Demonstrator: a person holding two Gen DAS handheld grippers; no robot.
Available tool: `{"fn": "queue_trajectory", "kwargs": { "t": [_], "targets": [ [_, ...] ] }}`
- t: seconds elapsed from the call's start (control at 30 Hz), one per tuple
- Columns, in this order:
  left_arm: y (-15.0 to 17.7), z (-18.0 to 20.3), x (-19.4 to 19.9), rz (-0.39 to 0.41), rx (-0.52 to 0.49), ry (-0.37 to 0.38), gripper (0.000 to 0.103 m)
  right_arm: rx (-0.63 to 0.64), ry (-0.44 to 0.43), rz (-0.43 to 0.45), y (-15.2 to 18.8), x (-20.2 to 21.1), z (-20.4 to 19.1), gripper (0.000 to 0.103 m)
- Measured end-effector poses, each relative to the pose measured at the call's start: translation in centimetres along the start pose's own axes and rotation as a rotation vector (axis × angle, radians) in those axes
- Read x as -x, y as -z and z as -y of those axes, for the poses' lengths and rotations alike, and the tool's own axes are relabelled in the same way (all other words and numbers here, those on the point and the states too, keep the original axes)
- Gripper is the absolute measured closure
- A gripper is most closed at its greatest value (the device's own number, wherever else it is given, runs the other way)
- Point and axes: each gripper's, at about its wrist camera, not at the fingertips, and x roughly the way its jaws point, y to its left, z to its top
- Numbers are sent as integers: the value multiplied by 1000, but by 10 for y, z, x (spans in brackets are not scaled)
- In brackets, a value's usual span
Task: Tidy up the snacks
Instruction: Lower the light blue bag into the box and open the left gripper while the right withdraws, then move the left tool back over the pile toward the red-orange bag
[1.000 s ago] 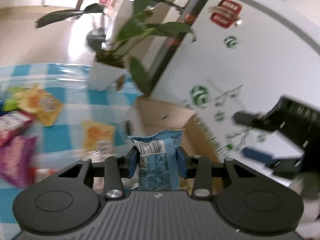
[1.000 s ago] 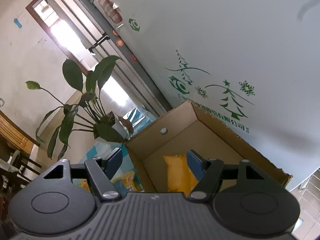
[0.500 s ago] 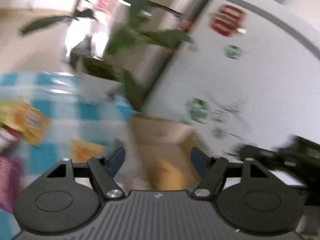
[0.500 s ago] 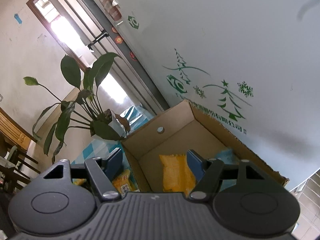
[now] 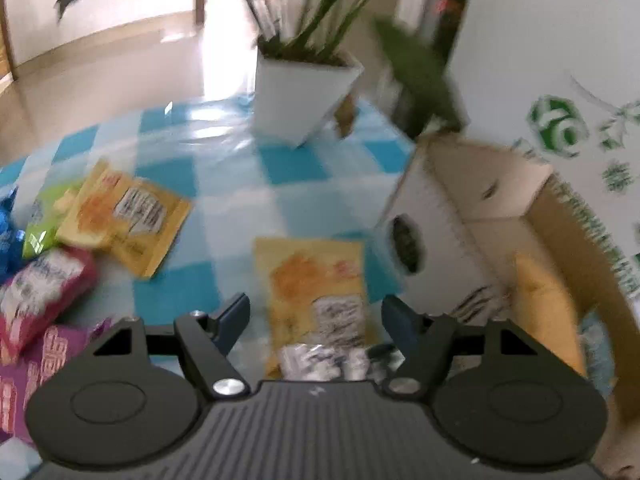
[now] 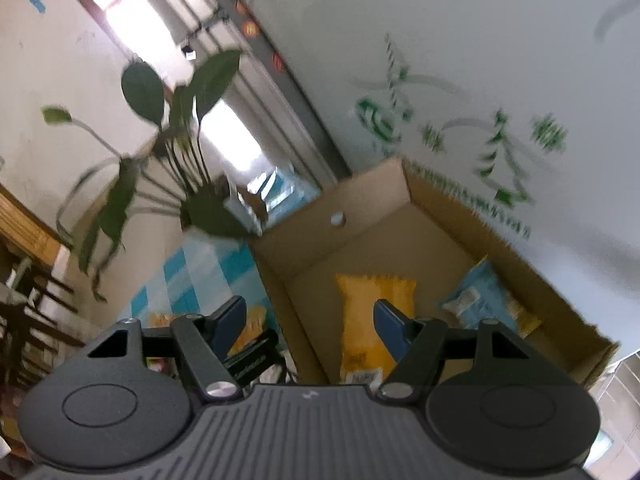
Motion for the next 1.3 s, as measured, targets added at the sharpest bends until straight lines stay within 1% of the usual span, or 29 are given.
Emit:
{"fn": "queue_trajectory", "kwargs": {
  "t": [0.07,0.13,0.23,0.3,0.33,0.4,0.43,0.47,0.53,0.67,0.8,0.9,1.03,1.13,1.23,1.3],
  "targets": [
    [6,1,3,8,-58,-12,31,11,-1,-39,4,-13,-3,31],
    [11,-3,9,-6,-86,-24,29,27,-2,-81,8,-28,-8,36],
    [19,-21,19,-4,-69,-29,29,51,13,-113,12,-47,-14,44],
    [26,-31,24,-13,-77,-61,29,64,26,-132,15,-59,-17,48],
    [29,-36,27,-14,-78,-59,29,70,39,-146,17,-65,-18,52],
    [34,-44,34,-30,-74,-57,29,71,51,-187,23,-80,-19,57],
    [36,-47,37,-41,-75,-55,29,59,47,-207,25,-85,-18,62],
    [38,-51,40,-54,-74,-46,29,45,35,-224,28,-90,-18,63],
    [40,-60,46,-83,-58,-35,29,50,37,-233,31,-95,-20,64],
    [43,-83,68,-106,28,11,30,102,52,-220,37,-97,-30,64],
    [44,-95,93,-94,64,18,30,194,48,-220,46,-98,-45,65],
    [44,-104,115,-70,92,22,29,252,40,-225,53,-99,-57,65],
    [49,-122,138,-49,147,27,28,347,2,-248,66,-98,-77,65],
    [53,-132,148,-31,174,12,28,406,-24,-262,77,-96,-92,65],
    [54,-142,151,-27,208,20,28,437,-69,-286,85,-94,-102,65],
    [54,-146,149,-37,227,32,28,453,-77,-292,89,-94,-106,66]
  ]
}}
